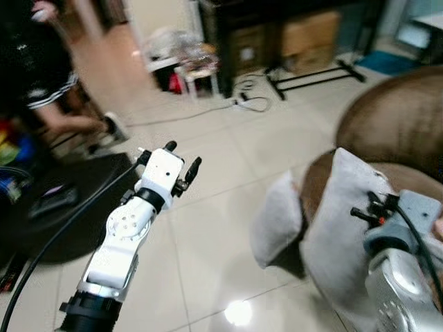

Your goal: Move the pillow to the sofa from floor

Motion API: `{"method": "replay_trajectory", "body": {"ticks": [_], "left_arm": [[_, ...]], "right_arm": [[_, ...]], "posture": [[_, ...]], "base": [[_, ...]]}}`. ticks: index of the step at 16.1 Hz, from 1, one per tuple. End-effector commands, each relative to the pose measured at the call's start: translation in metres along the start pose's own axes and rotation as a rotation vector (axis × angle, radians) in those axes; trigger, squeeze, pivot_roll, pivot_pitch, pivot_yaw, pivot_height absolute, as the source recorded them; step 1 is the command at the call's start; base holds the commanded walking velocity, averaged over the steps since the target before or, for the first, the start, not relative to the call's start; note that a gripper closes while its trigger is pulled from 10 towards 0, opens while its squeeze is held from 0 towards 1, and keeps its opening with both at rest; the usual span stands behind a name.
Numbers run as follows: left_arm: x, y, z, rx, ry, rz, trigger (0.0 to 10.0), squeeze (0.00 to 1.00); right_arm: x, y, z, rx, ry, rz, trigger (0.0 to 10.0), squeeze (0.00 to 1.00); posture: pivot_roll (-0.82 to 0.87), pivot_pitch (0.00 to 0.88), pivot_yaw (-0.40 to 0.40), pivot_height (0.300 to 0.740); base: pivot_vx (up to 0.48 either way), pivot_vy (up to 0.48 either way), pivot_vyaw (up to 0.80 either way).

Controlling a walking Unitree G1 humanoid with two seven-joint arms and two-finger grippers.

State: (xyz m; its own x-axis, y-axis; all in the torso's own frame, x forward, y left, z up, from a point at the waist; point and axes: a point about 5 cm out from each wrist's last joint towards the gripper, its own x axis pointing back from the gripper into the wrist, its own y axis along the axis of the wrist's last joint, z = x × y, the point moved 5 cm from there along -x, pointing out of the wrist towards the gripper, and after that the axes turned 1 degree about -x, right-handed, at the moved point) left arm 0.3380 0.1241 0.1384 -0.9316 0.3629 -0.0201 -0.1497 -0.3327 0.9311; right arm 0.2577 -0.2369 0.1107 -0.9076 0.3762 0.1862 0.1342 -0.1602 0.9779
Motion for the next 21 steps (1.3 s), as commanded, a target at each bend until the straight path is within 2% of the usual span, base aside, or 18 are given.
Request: {"method": "replay_trajectory", "body": {"ticks": [1,2,4,6,7,10,13,15,17,19,21], "left_arm": [[-0.001,-0.001,0.007,-0.017,0.023,-0.001,10.0,0.0],[-0.002,-0.001,0.009,-0.016,0.028,-0.004,10.0,0.0],[0.001,-0.004,0.012,0.002,0.037,0.021,10.0,0.0],[0.012,-0.014,0.01,0.023,0.051,0.073,10.0,0.0],[0.018,-0.018,0.016,0.039,0.112,0.086,10.0,0.0],[0.021,-0.019,0.018,0.008,0.102,0.074,10.0,0.0],[0.022,-0.019,0.018,-0.006,0.11,0.075,10.0,0.0],[0.021,-0.016,0.014,-0.001,0.108,0.062,10.0,0.0],[0.022,-0.014,0.016,-0.007,0.127,0.041,10.0,0.0],[0.023,-0.017,0.018,-0.006,0.145,0.047,10.0,0.0],[0.023,-0.013,0.015,0.015,0.106,0.041,10.0,0.0]], "right_arm": [[0.004,0.018,0.007,-0.011,0.016,-0.062,10.0,0.0],[0.003,0.021,0.008,-0.009,0.02,-0.065,10.0,0.0],[-0.002,0.026,0.023,-0.003,0.067,-0.071,10.0,0.0],[-0.006,0.012,0.032,0.01,0.093,-0.034,10.0,0.0],[-0.011,0.003,0.034,0.09,0.099,-0.026,10.0,0.0],[-0.019,0.0,0.038,0.124,0.1,-0.041,10.0,0.0],[-0.027,0.0,0.042,0.094,0.11,-0.047,10.0,0.0],[-0.032,-0.006,0.036,-0.028,0.076,-0.045,10.0,0.0],[-0.033,-0.009,0.035,-0.037,0.068,-0.045,10.0,0.0],[-0.032,-0.015,0.04,-0.033,0.115,-0.018,10.0,0.0],[-0.032,-0.017,0.042,-0.086,0.123,0.005,10.0,0.0]], "posture": [[-0.19,0.0,0.11,0.74],[-0.19,0.0,0.105,0.74],[-0.15,0.0,0.074,0.74],[-0.12,0.0,0.069,0.74],[-0.1,0.0,0.07,0.74],[-0.09,0.0,0.066,0.74],[-0.06,0.0,0.067,0.74],[-0.06,0.0,0.068,0.74],[-0.05,0.0,0.06,0.74],[-0.05,0.0,0.053,0.74],[-0.04,0.0,0.044,0.74]], "base": [[0.0,0.0,-0.79],[0.0,0.0,-0.79],[0.0,0.0,-0.79],[0.0,0.0,-0.79],[0.0,0.0,-0.79],[0.0,0.0,-0.79],[0.0,0.0,-0.79],[0.0,0.0,-0.79],[0.0,0.0,-0.8],[0.0,0.0,-0.8],[0.0,0.0,-0.8]]}}
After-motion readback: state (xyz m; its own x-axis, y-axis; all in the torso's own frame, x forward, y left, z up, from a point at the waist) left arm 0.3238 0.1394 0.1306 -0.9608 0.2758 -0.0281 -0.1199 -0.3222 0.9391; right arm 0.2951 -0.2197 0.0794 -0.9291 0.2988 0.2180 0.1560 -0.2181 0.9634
